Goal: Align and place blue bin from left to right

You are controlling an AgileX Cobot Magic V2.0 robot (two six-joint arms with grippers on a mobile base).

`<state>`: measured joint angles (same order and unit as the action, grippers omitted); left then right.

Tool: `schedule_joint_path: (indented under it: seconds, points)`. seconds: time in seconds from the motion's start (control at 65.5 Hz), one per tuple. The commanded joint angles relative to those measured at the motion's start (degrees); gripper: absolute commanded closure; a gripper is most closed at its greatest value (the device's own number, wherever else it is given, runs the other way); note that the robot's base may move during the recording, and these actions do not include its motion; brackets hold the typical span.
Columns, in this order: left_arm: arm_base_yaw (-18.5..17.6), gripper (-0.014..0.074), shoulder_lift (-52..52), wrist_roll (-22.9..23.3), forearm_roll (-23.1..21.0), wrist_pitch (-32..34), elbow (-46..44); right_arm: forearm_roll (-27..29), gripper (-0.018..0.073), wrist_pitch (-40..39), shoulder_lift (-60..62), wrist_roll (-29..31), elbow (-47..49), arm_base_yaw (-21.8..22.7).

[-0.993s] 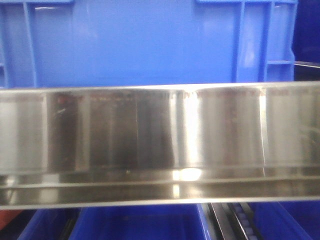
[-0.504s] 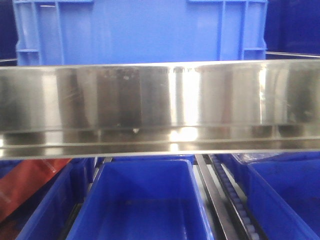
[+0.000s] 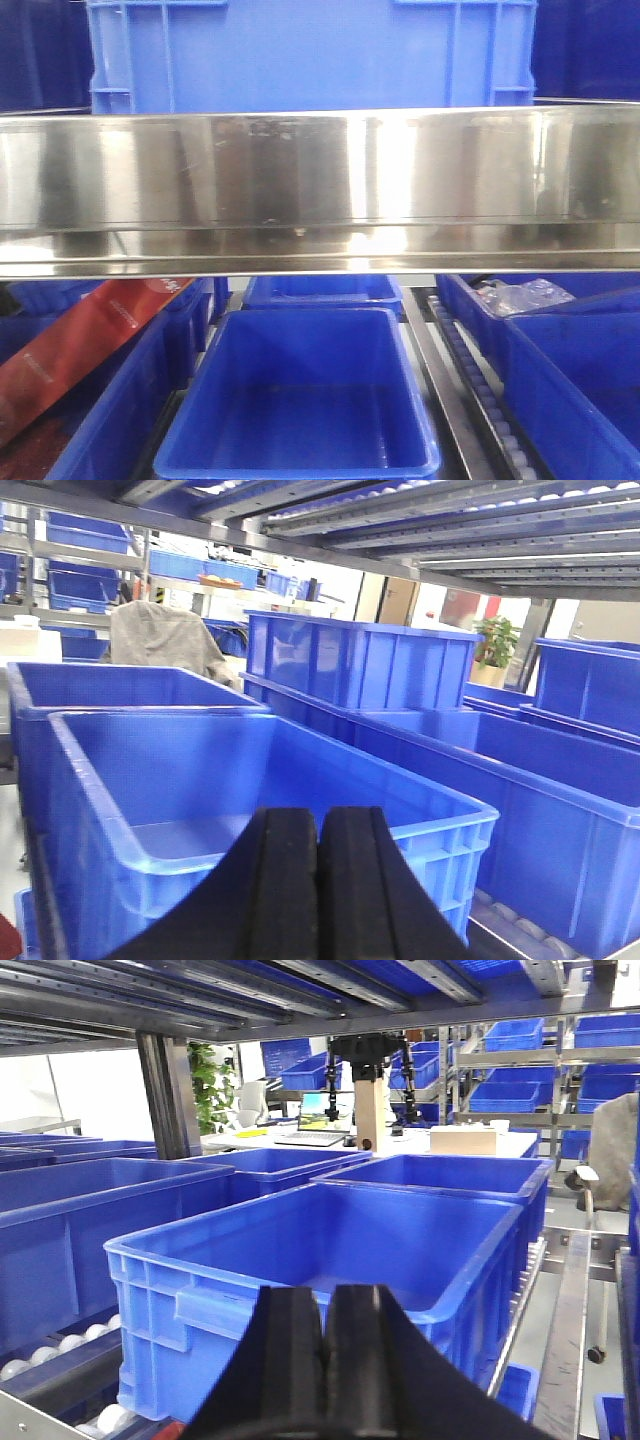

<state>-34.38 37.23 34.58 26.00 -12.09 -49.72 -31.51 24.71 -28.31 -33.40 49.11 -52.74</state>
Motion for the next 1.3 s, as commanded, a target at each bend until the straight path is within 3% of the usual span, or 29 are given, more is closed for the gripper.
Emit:
schedule_joint_path:
  seconds: [0.0,0.688,0.749,0.825,0.947,1.1,1.161,1.283]
  points:
    - [-0.41,0.0707,-0.32,-0.06,0.14,1.10,-0.07,-0.74,0.0638,-1.11,0.33,0.61,-0.04,-0.05]
    - [-0.41,0.0707,-0.32,-0.06,0.14,1.10,-0.07,-0.74,0.0638,-1.00,0.33,0.61,-0.04,0.52]
    - [-0.41,0.0707,-0.32,-0.06,0.14,1.10,-0.07,-0.74,0.0638,-1.11,0.89,4.27,-0.60,1.85]
    - [-0.41,0.0707,-0.32,-0.06,0.14,1.10,-0.07,1.87,0.0638,-1.56,2.21,11.38,-2.04,4.72]
    - [-0.41,0.0707,-0.32,-0.06,0.14,1.10,-0.07,13.49,0.0638,-4.83,5.01,24.14,-6.91,11.41]
    - [-0.41,0.0707,-0.32,-0.06,0.14,1.10,-0.07,28.48,0.0638,-23.55,8.91,40.82,-17.24,23.55]
    - [-0.41,0.0707,-0.32,-0.06,0.14,1.10,-0.07,33.57,0.0638,-29.35,10.55,41.78,-21.35,27.88]
    - [-0.41,0.0707,-0.32,-0.06,0.14,1.10,-0.07,34.81,0.0638,-31.37,14.35,41.78,-28.48,35.17]
